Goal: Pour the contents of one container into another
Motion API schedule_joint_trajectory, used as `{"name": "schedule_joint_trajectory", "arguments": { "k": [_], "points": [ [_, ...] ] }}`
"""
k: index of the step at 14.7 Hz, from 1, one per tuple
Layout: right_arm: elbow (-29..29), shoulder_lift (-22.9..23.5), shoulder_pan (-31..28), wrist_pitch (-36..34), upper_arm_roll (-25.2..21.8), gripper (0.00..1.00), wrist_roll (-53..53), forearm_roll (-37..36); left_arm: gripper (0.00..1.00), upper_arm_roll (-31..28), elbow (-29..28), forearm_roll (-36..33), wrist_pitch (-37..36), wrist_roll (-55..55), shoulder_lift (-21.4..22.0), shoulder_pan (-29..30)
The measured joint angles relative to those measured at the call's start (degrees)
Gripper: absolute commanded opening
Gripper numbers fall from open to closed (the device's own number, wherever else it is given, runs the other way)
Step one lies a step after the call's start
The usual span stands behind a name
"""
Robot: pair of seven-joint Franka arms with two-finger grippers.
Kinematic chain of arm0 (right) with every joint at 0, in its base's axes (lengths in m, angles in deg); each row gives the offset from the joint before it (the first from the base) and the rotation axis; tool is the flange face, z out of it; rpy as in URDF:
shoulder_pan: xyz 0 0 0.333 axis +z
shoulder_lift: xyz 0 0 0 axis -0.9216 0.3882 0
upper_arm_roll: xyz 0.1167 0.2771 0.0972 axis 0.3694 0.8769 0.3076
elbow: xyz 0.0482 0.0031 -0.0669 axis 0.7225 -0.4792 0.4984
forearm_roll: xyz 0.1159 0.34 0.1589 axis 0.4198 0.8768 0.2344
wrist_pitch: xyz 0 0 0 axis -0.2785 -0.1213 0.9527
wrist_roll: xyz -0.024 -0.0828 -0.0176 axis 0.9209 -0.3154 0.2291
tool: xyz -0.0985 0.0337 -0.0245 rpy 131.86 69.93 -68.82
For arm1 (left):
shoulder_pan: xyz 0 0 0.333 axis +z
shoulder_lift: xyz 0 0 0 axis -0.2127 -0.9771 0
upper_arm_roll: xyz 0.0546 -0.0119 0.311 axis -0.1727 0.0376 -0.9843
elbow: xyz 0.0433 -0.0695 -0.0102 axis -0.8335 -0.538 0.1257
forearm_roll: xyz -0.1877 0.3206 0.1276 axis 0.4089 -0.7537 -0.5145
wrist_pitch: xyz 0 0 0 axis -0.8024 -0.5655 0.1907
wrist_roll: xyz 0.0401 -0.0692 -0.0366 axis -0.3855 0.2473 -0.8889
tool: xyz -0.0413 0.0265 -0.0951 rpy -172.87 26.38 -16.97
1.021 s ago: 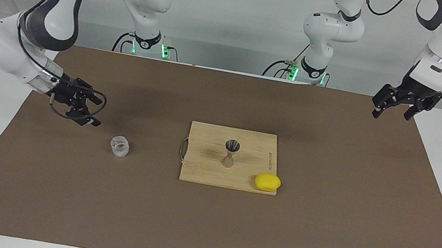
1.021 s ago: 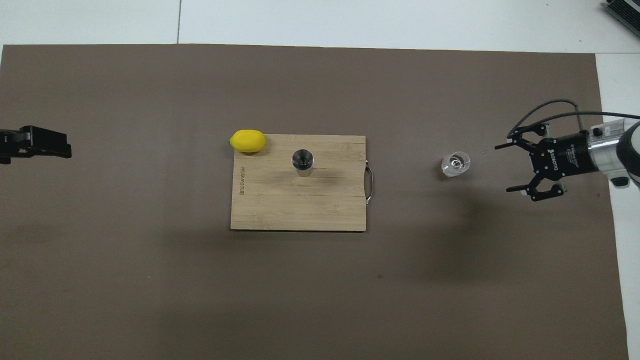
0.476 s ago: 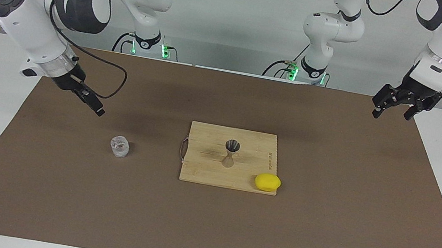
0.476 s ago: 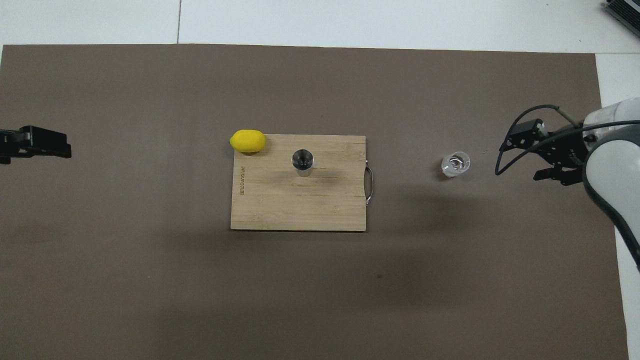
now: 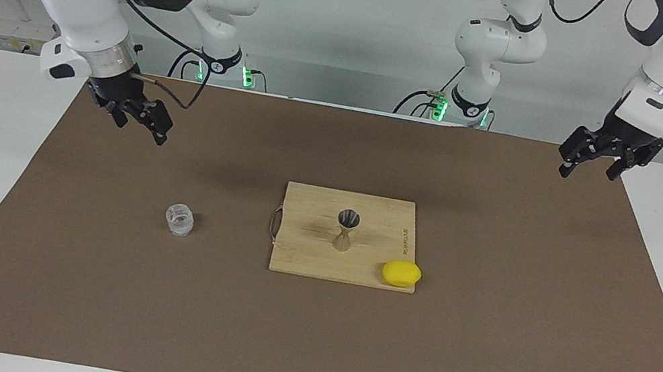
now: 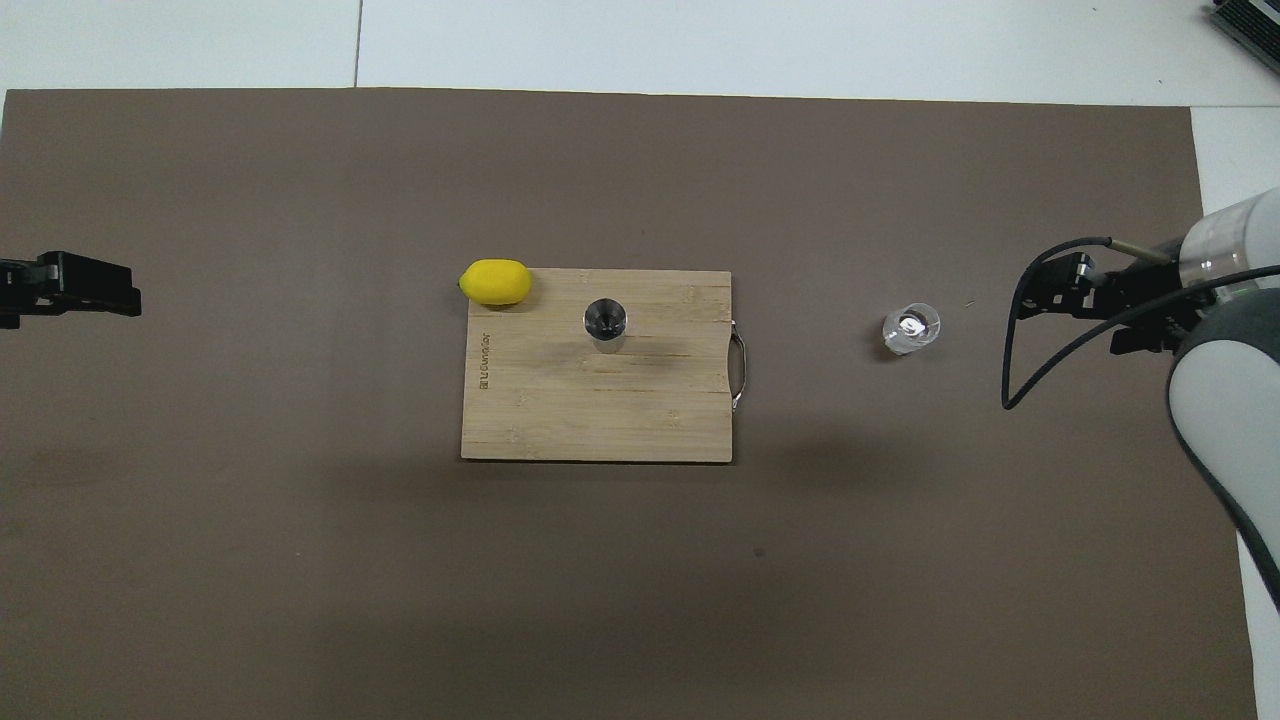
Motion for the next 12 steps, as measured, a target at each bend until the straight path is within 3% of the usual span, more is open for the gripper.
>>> {"name": "schedule_joint_trajectory", "arguments": {
  "k": [6, 12],
  "points": [
    [7.2, -0.2, 12.7, -7.8, -14.4, 0.99, 2.7, 0.0, 1.00, -0.1, -0.1, 0.0, 0.5, -0.1, -0.2, 0.0],
    [7.9, 0.2, 15.0, -10.5, -16.8, 0.99, 6.4, 0.0, 1.00, -0.1, -0.1, 0.0, -1.7, -0.2, -0.2, 0.0]
  ]
}}
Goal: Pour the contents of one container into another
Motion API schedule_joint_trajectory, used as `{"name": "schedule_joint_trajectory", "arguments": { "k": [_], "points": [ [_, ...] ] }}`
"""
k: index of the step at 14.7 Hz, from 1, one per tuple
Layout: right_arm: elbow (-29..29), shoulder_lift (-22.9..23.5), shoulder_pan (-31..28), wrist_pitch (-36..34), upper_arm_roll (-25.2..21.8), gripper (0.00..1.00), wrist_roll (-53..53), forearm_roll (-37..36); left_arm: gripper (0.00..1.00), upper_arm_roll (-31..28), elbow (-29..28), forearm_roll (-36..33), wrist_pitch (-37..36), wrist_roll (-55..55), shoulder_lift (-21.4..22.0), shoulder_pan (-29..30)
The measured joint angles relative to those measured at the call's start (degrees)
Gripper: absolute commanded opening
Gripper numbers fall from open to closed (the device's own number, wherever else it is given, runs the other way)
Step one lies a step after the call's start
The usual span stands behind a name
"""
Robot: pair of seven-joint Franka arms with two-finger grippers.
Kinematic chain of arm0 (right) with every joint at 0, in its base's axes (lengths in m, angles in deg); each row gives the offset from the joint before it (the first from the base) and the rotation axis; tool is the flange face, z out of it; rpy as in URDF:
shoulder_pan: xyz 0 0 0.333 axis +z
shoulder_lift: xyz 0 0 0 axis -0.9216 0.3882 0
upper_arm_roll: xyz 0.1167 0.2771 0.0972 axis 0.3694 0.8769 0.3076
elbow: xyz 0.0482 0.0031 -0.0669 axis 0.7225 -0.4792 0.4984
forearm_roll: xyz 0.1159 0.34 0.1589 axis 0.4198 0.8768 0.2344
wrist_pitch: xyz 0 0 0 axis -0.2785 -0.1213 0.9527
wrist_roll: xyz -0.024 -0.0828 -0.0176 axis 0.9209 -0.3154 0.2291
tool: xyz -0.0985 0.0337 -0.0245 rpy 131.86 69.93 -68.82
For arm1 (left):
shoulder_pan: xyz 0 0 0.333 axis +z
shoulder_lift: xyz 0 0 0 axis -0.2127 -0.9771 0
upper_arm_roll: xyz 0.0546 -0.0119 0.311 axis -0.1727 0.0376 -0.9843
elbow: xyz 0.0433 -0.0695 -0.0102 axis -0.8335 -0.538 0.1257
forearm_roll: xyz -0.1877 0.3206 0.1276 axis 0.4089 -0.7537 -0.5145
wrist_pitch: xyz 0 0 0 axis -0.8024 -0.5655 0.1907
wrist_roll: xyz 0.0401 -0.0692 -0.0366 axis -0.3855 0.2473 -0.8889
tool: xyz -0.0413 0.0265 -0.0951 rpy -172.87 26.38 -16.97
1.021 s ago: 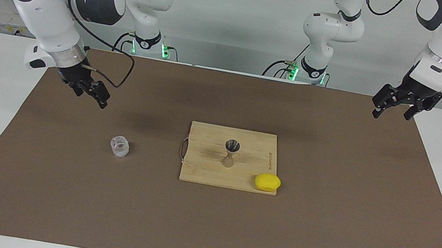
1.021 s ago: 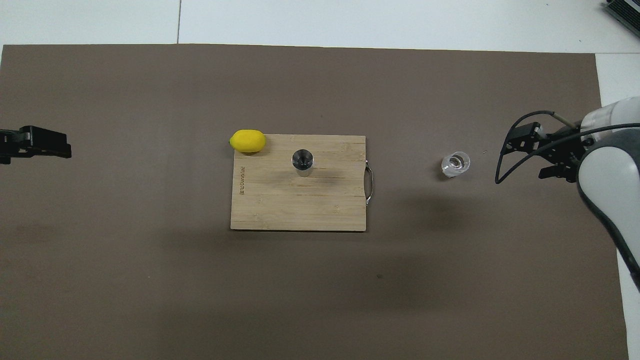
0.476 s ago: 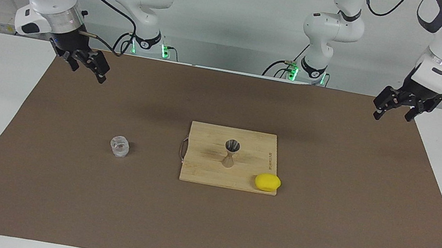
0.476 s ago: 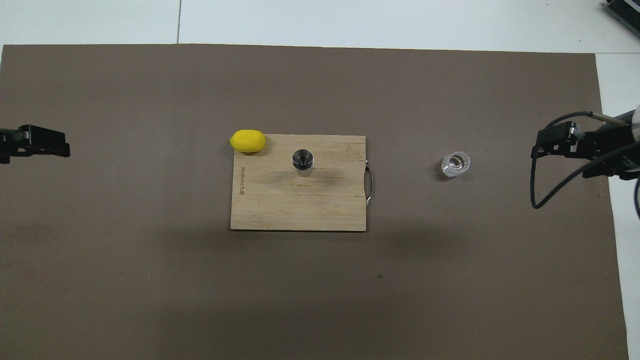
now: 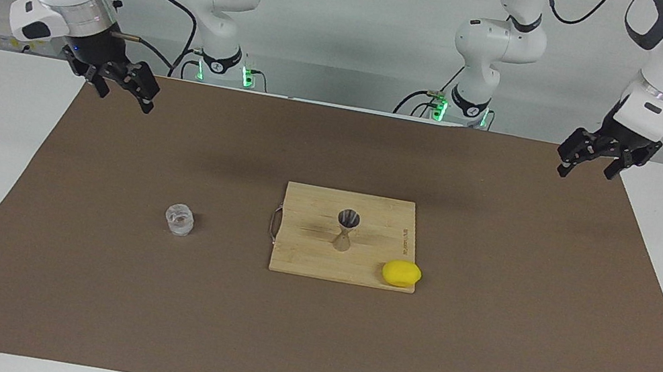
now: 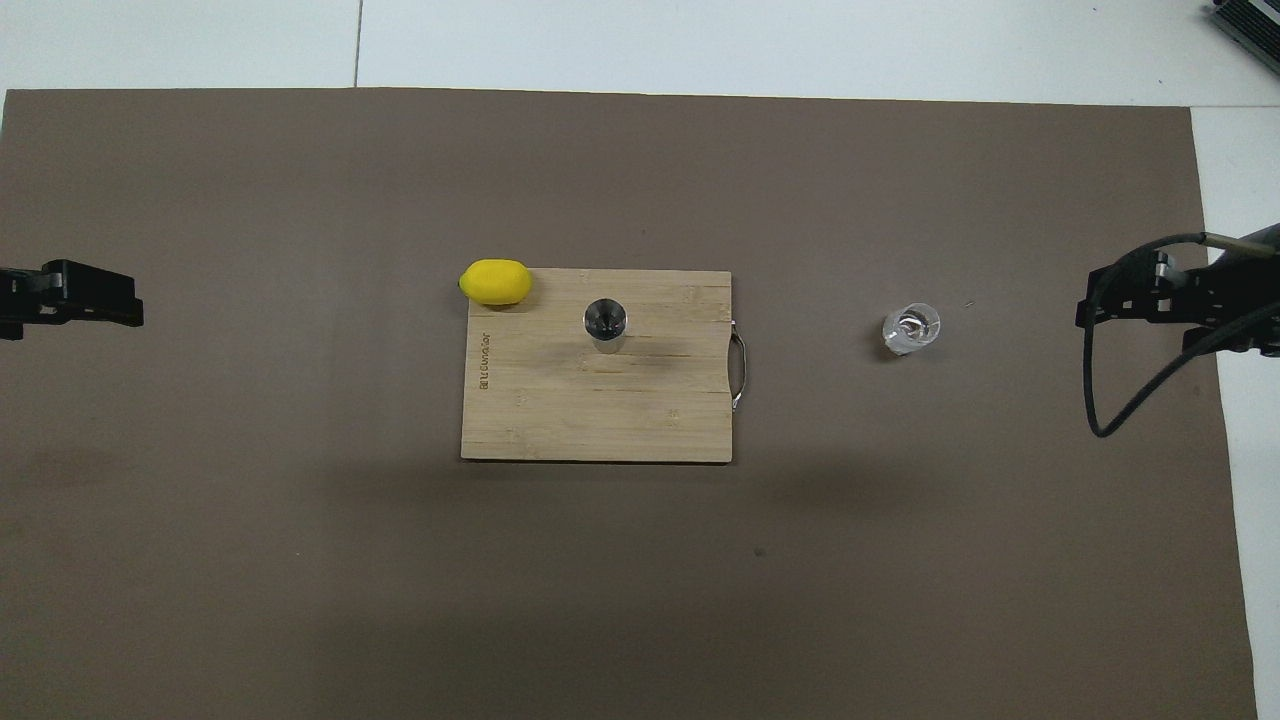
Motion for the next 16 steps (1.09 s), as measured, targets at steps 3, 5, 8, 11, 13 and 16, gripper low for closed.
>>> {"name": "schedule_joint_trajectory", "arguments": {
  "k": [3, 5, 8, 11, 13, 16],
  "points": [
    [0.4, 0.0, 0.0, -1.0, 0.0, 1.00, 0.0, 0.0, 1.00, -0.2, 0.1, 0.0, -2.0, 0.0, 0.0, 0.0],
    [0.5, 0.0, 0.0, -1.1, -0.1, 1.00, 0.0, 0.0, 1.00, -0.4, 0.1, 0.0, -2.5, 0.0, 0.1, 0.0],
    [1.6, 0.0, 0.0, -4.0, 0.0, 1.00, 2.8, 0.0, 1.00, -0.4, 0.3, 0.0, -2.6, 0.0, 0.2, 0.0],
    [3.8, -0.3, -0.1, -7.3, -0.2, 1.00, 7.6, -1.6, 1.00, -0.4, 0.3, 0.0, -2.6, 0.0, 0.3, 0.0],
    [4.2, -0.7, -0.1, -7.3, -0.2, 1.00, 8.1, -3.1, 1.00, -0.3, 0.3, 0.0, -2.6, 0.0, 0.4, 0.0],
    [4.2, -0.7, 0.2, -7.3, 0.0, 1.00, 8.5, -5.4, 1.00, -0.3, 0.3, 0.0, -2.6, 0.0, 0.4, 0.0]
  ]
}}
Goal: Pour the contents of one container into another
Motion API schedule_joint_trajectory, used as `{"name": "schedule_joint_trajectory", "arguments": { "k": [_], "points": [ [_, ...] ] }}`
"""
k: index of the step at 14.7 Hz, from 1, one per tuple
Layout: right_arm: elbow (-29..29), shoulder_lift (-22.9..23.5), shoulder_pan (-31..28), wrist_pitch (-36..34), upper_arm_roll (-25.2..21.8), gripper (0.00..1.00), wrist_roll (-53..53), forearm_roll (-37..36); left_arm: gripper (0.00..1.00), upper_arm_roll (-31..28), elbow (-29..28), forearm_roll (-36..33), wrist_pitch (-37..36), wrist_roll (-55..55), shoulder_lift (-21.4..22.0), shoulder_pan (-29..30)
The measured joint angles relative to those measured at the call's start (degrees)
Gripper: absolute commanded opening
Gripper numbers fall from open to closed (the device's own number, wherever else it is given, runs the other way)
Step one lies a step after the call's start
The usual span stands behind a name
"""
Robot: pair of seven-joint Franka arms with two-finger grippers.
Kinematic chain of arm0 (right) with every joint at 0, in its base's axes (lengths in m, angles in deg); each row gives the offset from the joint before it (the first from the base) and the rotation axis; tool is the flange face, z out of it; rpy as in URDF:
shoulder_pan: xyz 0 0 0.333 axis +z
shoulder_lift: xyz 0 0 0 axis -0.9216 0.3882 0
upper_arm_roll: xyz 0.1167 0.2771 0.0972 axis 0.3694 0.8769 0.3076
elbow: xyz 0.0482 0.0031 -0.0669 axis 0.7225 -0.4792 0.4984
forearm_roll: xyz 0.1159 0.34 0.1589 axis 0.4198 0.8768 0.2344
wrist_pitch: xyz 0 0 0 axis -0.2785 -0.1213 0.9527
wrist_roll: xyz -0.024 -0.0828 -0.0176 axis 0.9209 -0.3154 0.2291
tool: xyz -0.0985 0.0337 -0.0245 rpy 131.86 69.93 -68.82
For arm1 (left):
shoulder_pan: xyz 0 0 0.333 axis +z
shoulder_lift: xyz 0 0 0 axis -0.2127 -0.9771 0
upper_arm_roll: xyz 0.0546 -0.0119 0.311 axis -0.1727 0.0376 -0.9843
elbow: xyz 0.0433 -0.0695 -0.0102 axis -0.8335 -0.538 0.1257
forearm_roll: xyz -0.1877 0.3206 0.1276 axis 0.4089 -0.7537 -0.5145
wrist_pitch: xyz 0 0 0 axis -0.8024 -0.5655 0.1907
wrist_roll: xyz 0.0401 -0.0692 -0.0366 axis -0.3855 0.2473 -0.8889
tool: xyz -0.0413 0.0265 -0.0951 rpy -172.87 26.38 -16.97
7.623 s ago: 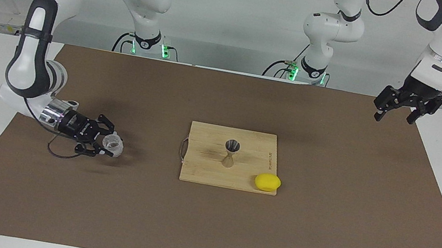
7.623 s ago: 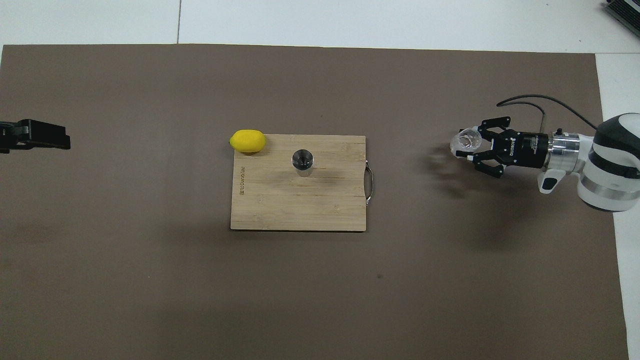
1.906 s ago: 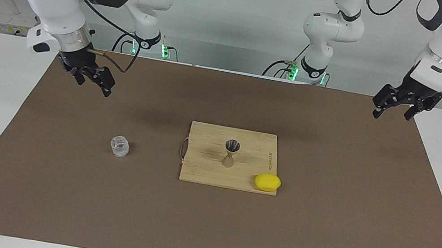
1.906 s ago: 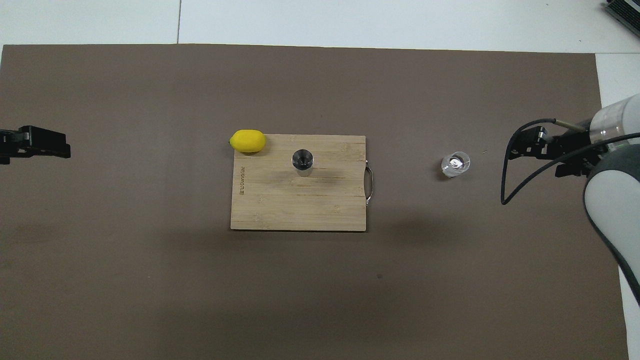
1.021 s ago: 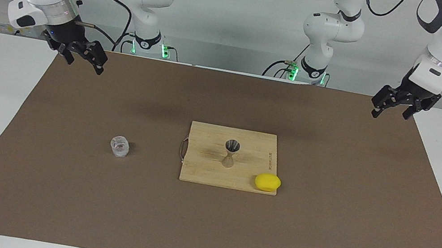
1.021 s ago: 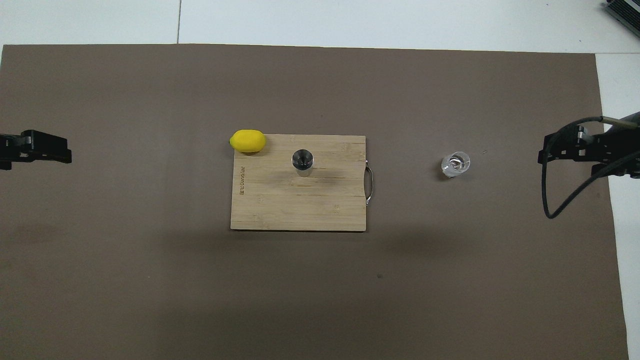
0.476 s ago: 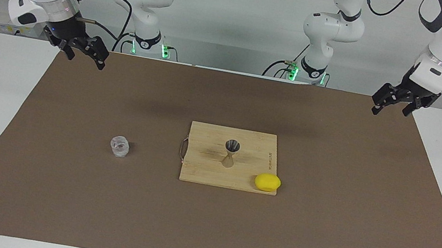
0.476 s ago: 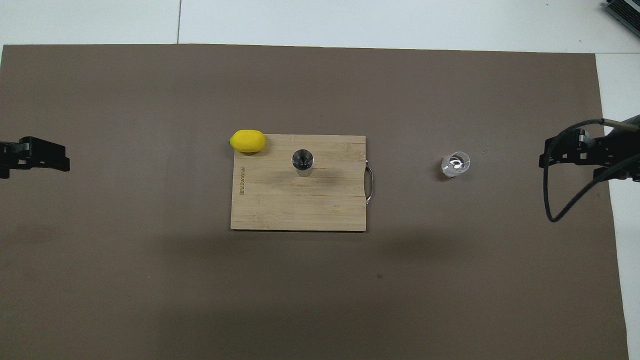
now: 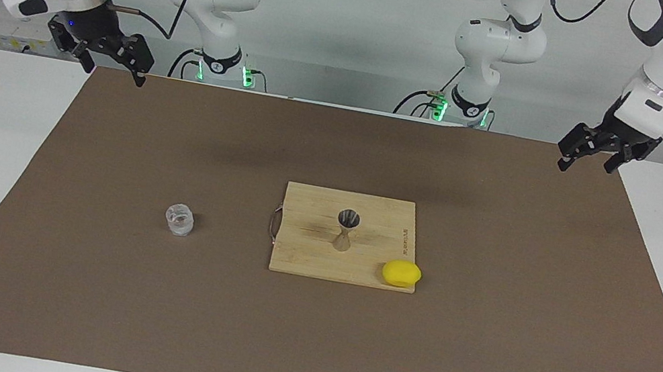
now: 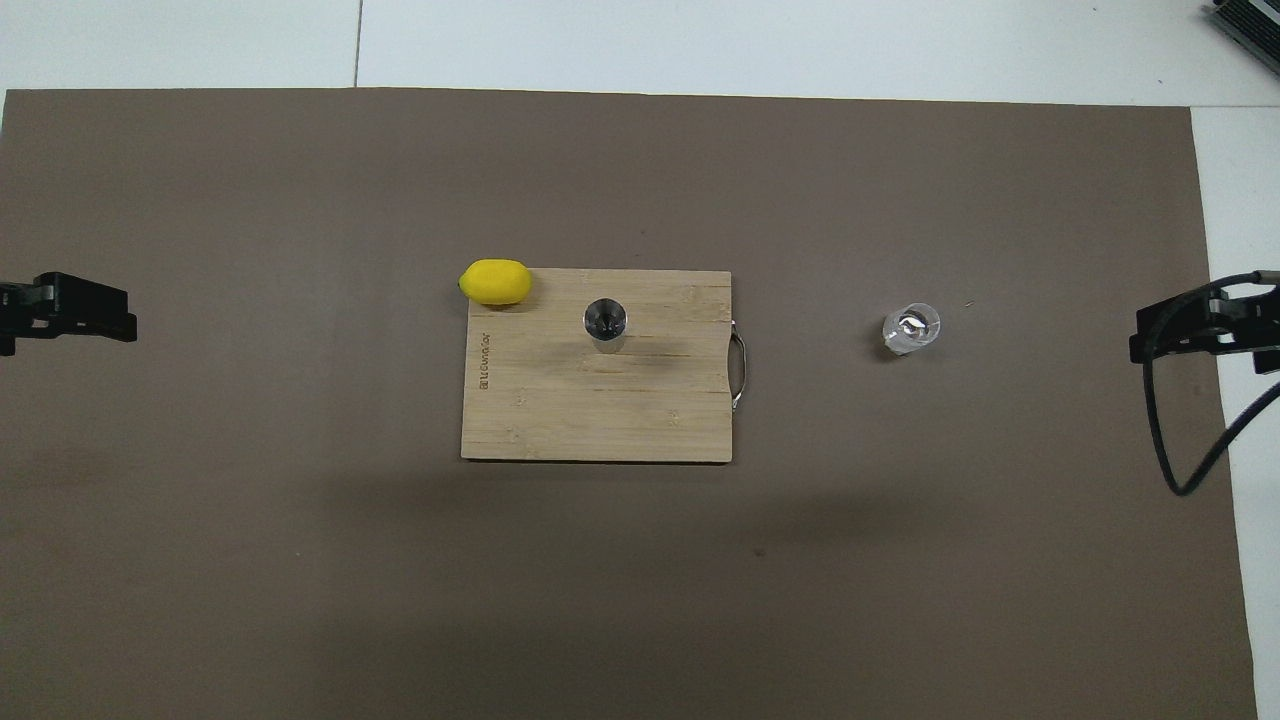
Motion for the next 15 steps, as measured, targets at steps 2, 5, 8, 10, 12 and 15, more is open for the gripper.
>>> {"name": "schedule_joint_trajectory", "arguments": {
  "k": [2, 5, 8, 10, 12, 15],
  "points": [
    [0.0, 0.0, 0.2, 2.0, 0.0, 1.00, 0.0, 0.0, 1.00, 0.0, 0.0, 0.0, 0.0, 0.0, 0.1, 0.0],
    [0.0, 0.1, 0.2, 4.5, -0.1, 1.00, 0.0, 0.0, 1.00, 0.1, 0.0, 0.0, 0.0, 0.0, 0.1, 0.0],
    [0.0, 0.1, 0.2, 4.6, -0.1, 1.00, 0.0, 0.0, 1.00, 0.1, 0.0, 0.0, 0.0, 0.0, 0.2, 0.0],
    [0.0, 0.1, 0.2, 4.6, -0.1, 1.00, 0.0, 0.0, 1.00, 0.1, 0.0, 0.0, 0.0, 0.0, 0.2, 0.0],
    [0.0, 0.1, 0.2, 4.6, -0.1, 1.00, 0.0, 0.0, 1.00, 0.1, 0.0, 0.0, 0.0, 0.0, 0.2, 0.0],
    [0.0, 0.1, 0.2, 4.6, -0.1, 1.00, 0.0, 0.2, 1.00, 0.1, 0.0, 0.0, 0.0, 0.1, 0.2, 0.0]
  ]
}}
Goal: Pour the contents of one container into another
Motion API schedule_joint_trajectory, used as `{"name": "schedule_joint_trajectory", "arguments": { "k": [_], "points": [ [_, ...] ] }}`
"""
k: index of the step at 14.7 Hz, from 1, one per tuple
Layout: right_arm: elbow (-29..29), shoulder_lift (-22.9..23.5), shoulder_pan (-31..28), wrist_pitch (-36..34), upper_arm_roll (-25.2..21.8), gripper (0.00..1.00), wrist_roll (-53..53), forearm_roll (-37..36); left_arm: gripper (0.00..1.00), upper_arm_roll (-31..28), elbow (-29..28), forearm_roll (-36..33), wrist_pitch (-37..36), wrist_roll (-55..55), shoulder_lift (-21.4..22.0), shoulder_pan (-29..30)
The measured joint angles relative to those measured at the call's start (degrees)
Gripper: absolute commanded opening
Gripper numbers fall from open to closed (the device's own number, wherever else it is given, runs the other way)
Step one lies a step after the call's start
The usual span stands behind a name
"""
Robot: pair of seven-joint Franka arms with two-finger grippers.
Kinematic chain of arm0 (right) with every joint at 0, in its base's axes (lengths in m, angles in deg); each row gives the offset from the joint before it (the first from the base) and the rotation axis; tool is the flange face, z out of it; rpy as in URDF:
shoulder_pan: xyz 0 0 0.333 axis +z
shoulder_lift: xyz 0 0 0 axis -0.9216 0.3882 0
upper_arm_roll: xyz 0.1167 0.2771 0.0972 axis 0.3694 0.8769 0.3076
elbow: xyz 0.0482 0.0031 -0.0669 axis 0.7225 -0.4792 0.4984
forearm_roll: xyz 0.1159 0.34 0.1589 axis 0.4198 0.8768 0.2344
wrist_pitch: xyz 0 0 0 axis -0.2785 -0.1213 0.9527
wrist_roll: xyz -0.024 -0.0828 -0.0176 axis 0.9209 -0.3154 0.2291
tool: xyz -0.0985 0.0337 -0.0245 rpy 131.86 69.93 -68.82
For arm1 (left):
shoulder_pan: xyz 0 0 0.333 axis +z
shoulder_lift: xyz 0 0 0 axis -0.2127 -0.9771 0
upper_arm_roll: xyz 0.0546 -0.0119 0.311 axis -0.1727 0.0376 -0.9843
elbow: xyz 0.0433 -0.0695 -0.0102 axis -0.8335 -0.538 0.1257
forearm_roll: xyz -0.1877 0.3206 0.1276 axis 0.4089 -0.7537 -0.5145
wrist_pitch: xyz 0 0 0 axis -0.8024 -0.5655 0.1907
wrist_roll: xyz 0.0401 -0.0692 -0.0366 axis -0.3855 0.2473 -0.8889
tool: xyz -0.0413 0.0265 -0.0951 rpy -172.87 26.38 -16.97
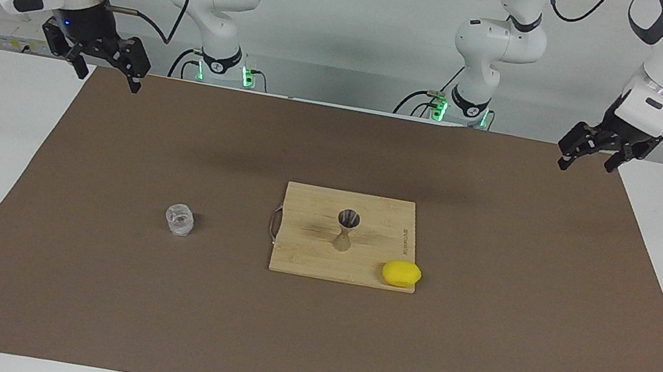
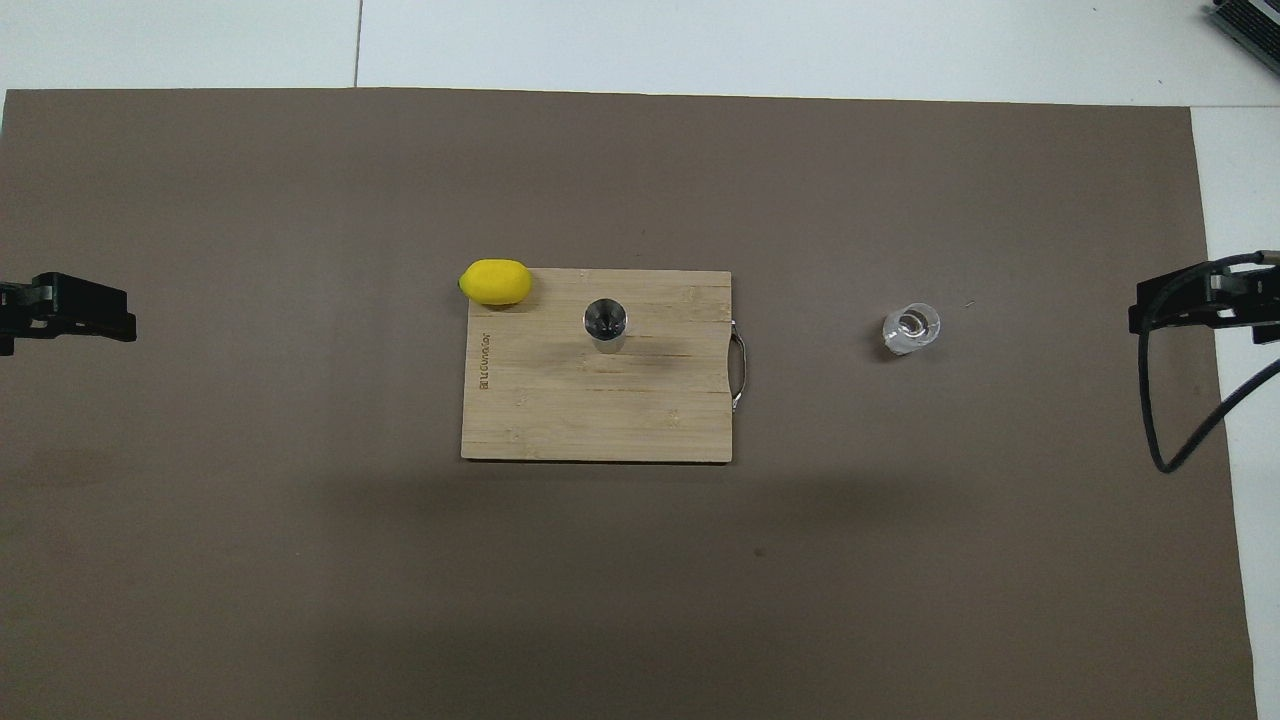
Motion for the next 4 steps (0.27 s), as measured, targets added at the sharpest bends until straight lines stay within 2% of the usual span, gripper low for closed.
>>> {"name": "schedule_joint_trajectory", "arguments": {
  "k": [4],
  "points": [
    [0.0, 0.0, 0.0, 0.0, 0.1, 1.00, 0.0, 0.5, 1.00, 0.5, 0.0, 0.0, -0.1, 0.0, 0.1, 0.0]
  ]
}}
